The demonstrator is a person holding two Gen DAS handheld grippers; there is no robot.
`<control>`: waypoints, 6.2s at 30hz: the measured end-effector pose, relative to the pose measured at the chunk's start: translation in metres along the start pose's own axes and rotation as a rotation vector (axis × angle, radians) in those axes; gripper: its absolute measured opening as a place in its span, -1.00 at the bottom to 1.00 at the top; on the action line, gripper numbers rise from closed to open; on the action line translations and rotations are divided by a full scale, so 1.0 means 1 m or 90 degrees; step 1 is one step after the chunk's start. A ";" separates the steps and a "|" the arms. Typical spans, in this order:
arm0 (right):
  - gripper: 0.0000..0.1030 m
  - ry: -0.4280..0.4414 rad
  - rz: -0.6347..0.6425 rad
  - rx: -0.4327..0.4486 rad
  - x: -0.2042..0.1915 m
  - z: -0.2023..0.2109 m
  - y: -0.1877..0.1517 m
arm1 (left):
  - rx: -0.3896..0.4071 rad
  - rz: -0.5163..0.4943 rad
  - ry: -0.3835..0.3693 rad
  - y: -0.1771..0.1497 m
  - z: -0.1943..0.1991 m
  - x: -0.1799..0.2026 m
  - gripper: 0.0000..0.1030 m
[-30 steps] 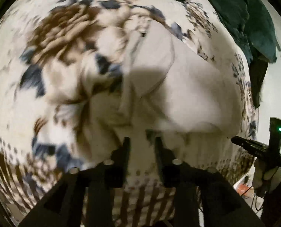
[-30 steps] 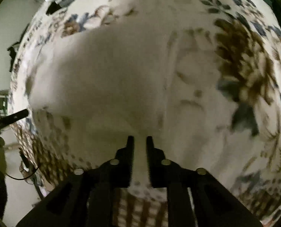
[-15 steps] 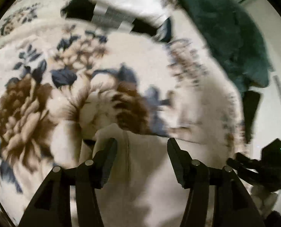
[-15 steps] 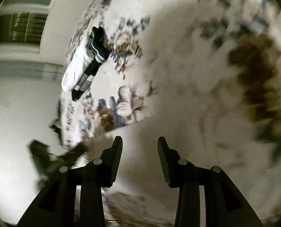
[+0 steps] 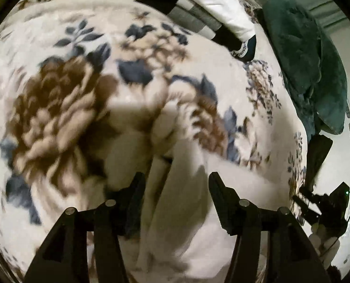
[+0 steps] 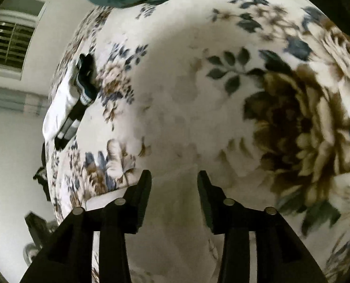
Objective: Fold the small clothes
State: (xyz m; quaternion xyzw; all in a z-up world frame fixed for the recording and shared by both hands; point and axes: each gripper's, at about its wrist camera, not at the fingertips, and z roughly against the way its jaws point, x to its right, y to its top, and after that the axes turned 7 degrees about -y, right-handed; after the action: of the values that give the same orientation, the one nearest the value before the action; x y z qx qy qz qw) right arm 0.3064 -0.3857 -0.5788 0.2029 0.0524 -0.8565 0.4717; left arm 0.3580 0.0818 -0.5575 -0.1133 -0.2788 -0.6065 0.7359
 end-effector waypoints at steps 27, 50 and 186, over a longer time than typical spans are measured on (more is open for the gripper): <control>-0.13 -0.044 -0.006 -0.136 0.005 -0.011 -0.021 | -0.092 0.068 -0.050 -0.030 0.000 -0.010 -0.59; 0.34 0.068 -0.043 -0.187 0.046 -0.043 -0.033 | -0.087 0.121 -0.173 -0.036 -0.015 -0.041 0.54; 1.00 -0.144 0.422 0.518 -0.376 0.576 -0.161 | 0.421 -0.213 0.251 -0.023 0.453 0.300 1.00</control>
State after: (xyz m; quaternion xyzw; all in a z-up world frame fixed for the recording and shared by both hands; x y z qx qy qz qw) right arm 0.1790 -0.1637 0.0792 0.2811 -0.4017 -0.6295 0.6028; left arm 0.2452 0.0562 -0.0264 0.2945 -0.3269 -0.6055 0.6632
